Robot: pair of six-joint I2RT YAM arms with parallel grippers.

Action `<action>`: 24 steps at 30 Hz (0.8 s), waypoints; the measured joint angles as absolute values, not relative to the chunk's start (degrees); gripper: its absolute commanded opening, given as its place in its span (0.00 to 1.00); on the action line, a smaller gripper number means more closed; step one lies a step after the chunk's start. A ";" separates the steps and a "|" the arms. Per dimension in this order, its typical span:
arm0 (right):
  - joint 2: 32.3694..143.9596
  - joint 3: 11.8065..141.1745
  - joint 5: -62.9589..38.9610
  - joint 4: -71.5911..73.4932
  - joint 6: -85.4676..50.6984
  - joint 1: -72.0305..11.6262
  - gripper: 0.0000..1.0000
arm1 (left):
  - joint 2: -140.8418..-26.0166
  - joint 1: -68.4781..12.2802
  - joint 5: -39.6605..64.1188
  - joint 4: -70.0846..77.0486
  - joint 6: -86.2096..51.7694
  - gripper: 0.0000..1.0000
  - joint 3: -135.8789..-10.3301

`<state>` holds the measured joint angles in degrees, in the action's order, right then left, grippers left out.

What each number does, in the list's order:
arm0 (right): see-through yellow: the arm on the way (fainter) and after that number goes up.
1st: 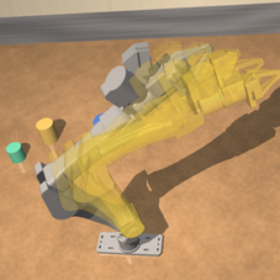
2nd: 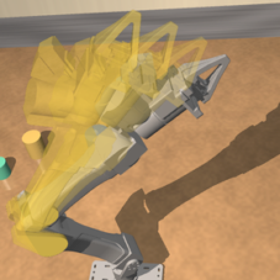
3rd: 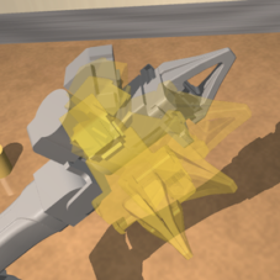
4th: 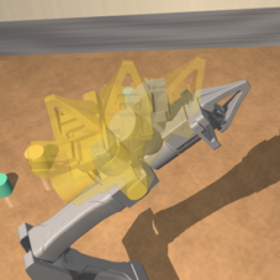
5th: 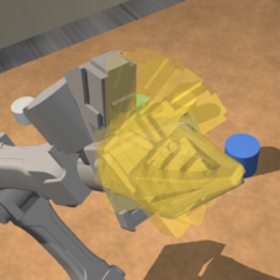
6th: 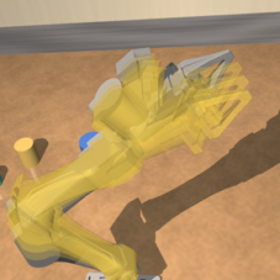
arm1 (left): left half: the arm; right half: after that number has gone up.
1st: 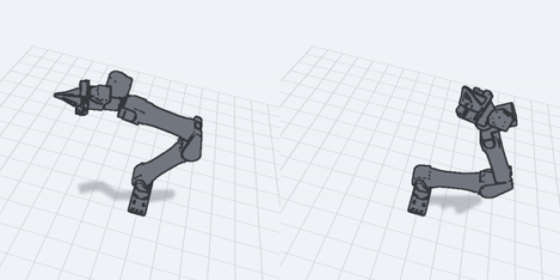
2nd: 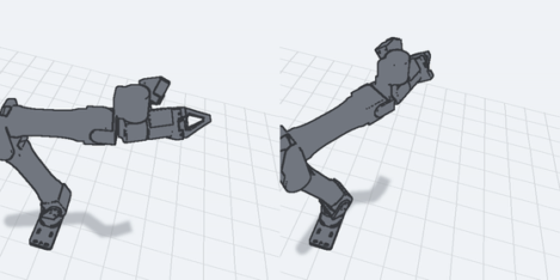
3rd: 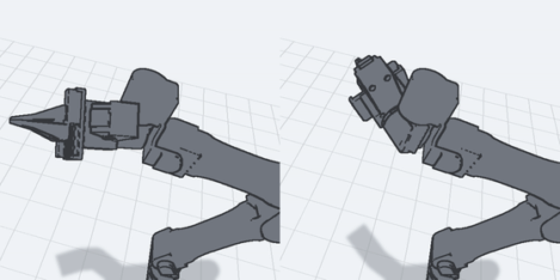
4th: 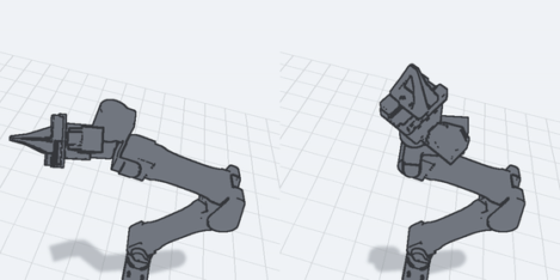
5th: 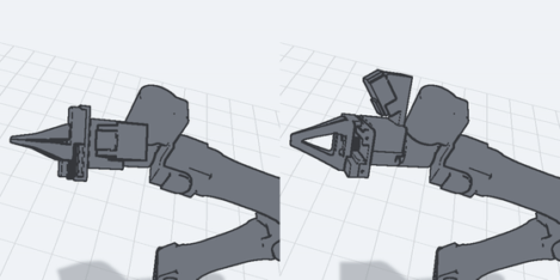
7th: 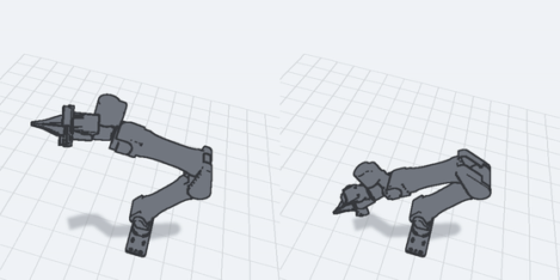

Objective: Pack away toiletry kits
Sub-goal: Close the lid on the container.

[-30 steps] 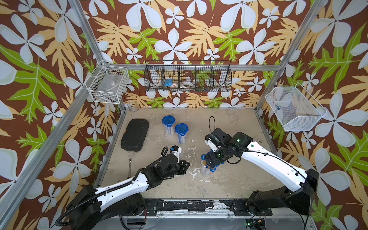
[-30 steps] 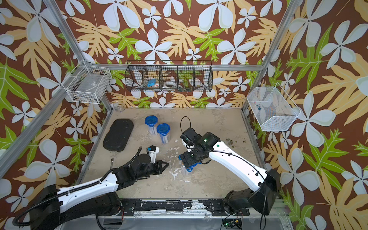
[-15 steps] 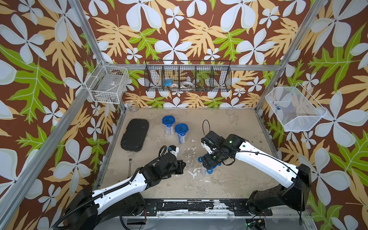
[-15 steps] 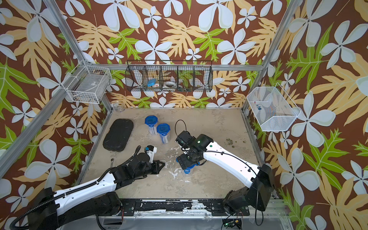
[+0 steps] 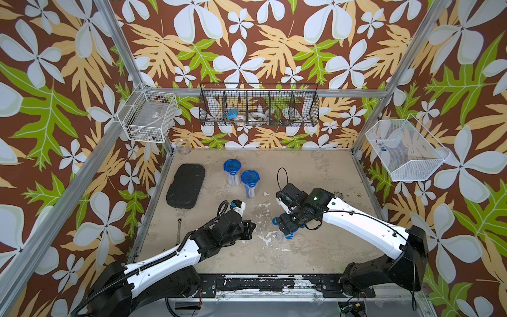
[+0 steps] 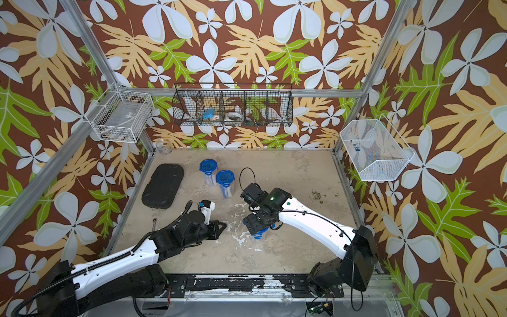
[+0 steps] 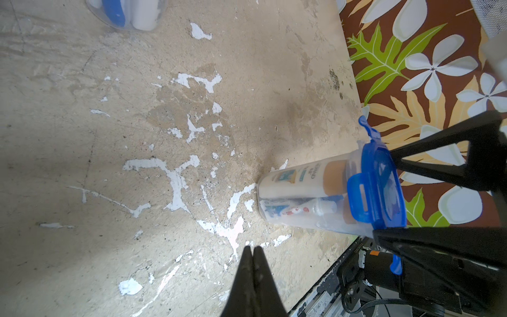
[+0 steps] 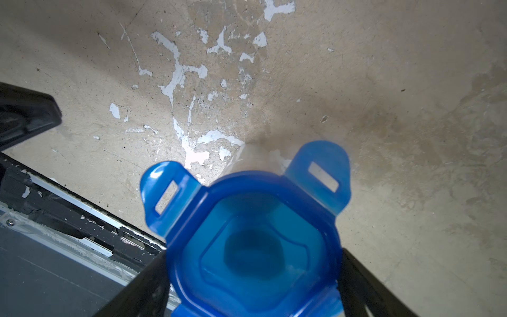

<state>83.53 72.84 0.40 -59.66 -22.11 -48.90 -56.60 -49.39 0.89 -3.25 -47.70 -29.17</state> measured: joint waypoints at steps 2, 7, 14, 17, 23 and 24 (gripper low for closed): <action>83.42 72.82 0.45 -59.66 -22.11 -49.06 0.82 | -56.60 -49.30 0.84 -3.38 -47.70 0.09 -29.17; 83.48 73.23 0.32 -59.96 -22.28 -49.08 0.91 | -56.66 -49.28 0.82 -4.10 -47.44 0.19 -29.41; 83.68 74.43 -0.40 -60.42 -22.50 -49.65 1.00 | -56.75 -49.28 0.84 -4.64 -46.33 0.28 -30.68; 83.68 74.78 -0.38 -60.75 -22.57 -49.87 1.00 | -56.73 -49.28 0.84 -5.23 -46.17 0.30 -31.14; 83.09 77.58 0.27 -62.98 -23.40 -49.91 1.00 | -56.97 -49.21 -0.25 -10.04 -44.07 0.36 -36.29; 82.65 78.41 0.75 -63.55 -23.40 -49.91 1.00 | -57.60 -49.12 -0.69 -11.97 -42.92 0.37 -38.76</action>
